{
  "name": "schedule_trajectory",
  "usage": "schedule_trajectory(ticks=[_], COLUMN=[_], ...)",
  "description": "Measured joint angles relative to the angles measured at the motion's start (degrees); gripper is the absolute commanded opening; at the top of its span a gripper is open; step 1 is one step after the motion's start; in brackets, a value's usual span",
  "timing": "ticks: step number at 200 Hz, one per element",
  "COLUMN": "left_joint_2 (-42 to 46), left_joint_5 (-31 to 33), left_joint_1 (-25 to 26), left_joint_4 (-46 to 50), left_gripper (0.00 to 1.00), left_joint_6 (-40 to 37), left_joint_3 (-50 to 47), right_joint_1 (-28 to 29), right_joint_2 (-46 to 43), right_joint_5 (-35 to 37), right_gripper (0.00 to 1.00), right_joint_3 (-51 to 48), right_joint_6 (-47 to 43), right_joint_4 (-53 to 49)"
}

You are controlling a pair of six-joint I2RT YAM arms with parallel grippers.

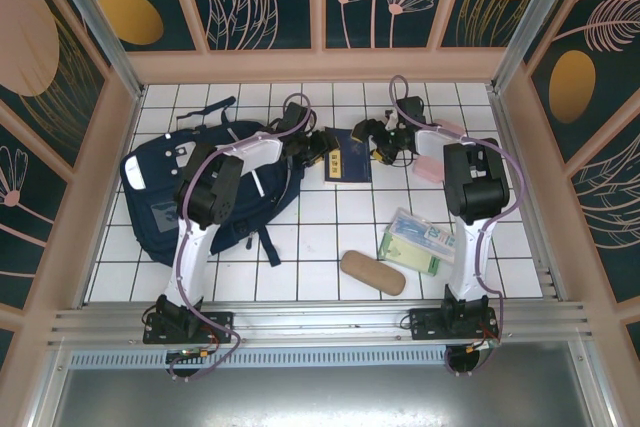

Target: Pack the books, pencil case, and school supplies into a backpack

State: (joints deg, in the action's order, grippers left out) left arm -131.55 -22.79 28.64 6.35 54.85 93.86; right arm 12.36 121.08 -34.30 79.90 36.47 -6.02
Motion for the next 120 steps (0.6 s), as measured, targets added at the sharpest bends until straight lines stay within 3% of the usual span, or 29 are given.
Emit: schedule_trajectory(ticks=[56, 120], left_joint_2=[0.0, 0.0], left_joint_5=[-0.8, -0.6], left_joint_1=[-1.1, -1.7], left_joint_4=[-0.2, -0.5], left_gripper=[0.44, 0.43], left_joint_6=[0.1, -0.2], left_joint_3=[-0.5, -0.5], right_joint_1=[-0.3, -1.1], right_joint_2=[0.0, -2.6], right_joint_5=[-4.4, -12.0], right_gripper=[0.84, 0.83], right_joint_3=[-2.0, -9.4], right_joint_6=[4.8, 13.8], right_joint_4=[5.3, 14.1])
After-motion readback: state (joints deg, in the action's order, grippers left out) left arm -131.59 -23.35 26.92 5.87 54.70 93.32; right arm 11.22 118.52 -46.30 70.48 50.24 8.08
